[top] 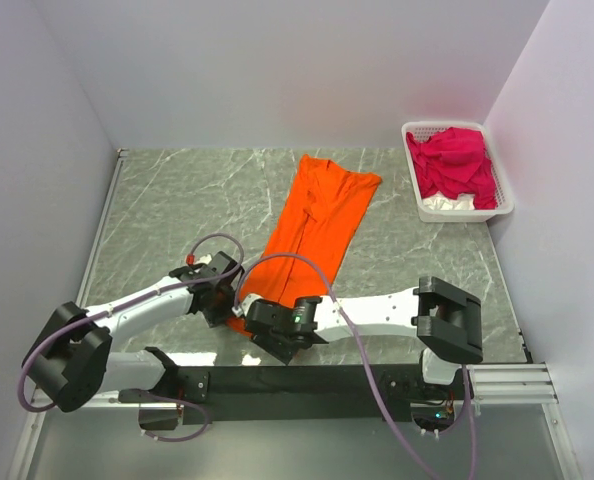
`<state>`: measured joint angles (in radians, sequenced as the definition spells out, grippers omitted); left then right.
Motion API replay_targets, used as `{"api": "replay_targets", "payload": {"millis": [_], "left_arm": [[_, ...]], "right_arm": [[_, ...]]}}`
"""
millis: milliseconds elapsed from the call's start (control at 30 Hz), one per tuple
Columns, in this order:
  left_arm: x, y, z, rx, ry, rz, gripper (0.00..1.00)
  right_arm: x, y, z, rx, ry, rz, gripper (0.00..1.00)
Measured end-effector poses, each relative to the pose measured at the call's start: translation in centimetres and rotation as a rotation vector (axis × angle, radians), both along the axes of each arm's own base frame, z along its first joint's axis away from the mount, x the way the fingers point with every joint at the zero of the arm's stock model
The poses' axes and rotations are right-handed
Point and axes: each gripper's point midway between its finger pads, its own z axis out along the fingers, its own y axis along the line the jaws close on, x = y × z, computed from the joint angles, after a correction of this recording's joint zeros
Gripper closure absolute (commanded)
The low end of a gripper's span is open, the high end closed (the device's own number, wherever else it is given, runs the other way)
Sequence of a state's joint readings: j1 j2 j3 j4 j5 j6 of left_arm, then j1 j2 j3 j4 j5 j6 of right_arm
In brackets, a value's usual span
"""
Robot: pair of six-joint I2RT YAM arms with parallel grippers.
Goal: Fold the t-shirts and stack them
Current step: Fold the tshirt
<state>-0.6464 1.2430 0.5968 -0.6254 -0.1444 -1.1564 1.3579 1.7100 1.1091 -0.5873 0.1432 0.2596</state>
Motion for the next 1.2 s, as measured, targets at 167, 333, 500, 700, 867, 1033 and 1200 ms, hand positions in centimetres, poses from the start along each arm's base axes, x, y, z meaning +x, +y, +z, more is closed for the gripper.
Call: {"api": "replay_targets", "payload": {"millis": [167, 333, 500, 700, 867, 1033, 1200], "left_arm": [[0.0, 0.0, -0.1, 0.002, 0.004, 0.001, 0.61], [0.0, -0.1, -0.2, -0.002, 0.004, 0.005, 0.66], [0.0, -0.1, -0.2, 0.000, 0.004, 0.006, 0.73], [0.0, -0.1, -0.3, 0.001, 0.006, 0.008, 0.80], [0.0, -0.1, -0.3, 0.002, 0.006, 0.009, 0.86], [0.0, 0.0, -0.2, 0.011, 0.011, 0.010, 0.92], [-1.1, 0.9, 0.0, 0.045, 0.048, 0.011, 0.92]], "right_arm": [[-0.2, -0.1, -0.5, -0.022, -0.011, 0.032, 0.52], [-0.8, -0.4, -2.0, -0.074, -0.001, 0.066, 0.56], [-0.7, -0.6, -2.3, -0.087, -0.008, 0.072, 0.62], [-0.4, -0.6, -2.4, -0.098, -0.041, 0.072, 0.64], [-0.5, -0.6, -2.4, -0.110, -0.071, 0.091, 0.87], [-0.7, -0.6, -2.3, -0.124, -0.099, 0.124, 1.00], [-2.5, 0.2, -2.0, -0.102, -0.049, 0.181, 1.00]]}}
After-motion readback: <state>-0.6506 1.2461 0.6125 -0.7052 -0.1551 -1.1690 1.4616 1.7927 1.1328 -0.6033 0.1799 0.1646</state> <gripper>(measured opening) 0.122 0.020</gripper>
